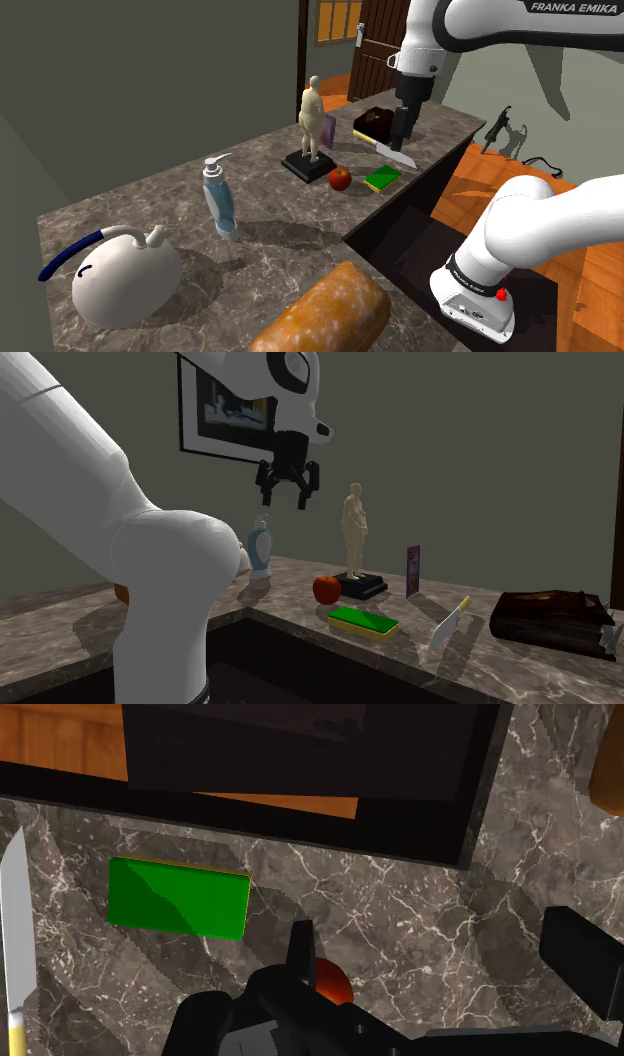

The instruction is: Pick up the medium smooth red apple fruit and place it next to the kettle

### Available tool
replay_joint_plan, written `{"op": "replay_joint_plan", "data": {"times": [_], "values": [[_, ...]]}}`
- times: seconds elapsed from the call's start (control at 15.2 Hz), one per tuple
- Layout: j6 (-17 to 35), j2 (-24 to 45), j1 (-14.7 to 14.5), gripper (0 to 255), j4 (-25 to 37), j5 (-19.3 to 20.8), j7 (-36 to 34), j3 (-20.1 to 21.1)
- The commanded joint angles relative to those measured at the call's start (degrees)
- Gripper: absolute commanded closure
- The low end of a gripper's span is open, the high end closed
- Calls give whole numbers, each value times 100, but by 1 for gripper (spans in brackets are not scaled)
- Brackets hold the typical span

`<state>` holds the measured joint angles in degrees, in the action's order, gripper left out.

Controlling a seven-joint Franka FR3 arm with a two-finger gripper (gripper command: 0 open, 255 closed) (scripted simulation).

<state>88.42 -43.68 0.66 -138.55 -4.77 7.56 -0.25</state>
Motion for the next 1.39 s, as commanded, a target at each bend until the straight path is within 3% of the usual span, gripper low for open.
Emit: {"op": "replay_joint_plan", "data": {"times": [0.0, 0.59, 1.12, 1.32], "values": [[0, 0, 0, 0, 0, 0, 0, 0], [2445, 813, 270, 0, -998, 37, -927, 522], [4610, 2283, 700, 0, -1190, 446, -1980, 985], [4890, 2472, 721, 0, -1283, 481, -2007, 999]]}}
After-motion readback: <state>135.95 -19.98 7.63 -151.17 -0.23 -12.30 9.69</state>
